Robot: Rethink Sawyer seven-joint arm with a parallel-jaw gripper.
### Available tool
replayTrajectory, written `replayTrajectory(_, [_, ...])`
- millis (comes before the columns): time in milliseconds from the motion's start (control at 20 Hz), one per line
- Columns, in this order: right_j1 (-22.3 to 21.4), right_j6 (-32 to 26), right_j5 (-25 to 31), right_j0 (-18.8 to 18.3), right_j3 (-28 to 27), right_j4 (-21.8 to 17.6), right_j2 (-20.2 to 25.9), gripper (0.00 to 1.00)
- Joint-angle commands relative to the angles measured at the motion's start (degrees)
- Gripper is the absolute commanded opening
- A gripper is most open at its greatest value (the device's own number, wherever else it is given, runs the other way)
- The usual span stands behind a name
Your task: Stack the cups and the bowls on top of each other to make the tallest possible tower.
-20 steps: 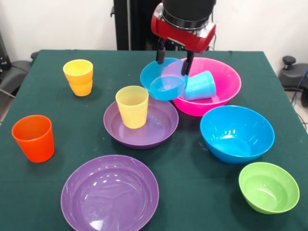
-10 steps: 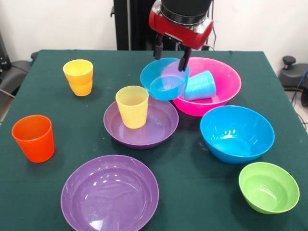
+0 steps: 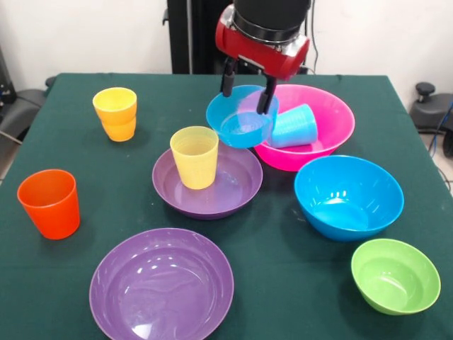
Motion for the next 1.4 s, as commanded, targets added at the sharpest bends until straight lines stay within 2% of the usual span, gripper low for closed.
replayTrajectory(50, [4.94, 10.06, -3.05, 2.50, 1.91, -0.15, 1.83, 1.00])
replayTrajectory(350, [6.12, 10.59, -2.65, 3.54, 0.52, 0.55, 1.12, 1.00])
replayTrajectory(650, [5.69, 10.78, -3.94, 4.29, 1.97, 1.66, 0.34, 1.00])
replayTrajectory(1400, [8.09, 11.16, -9.41, 5.29, 3.31, 3.23, -0.64, 1.00])
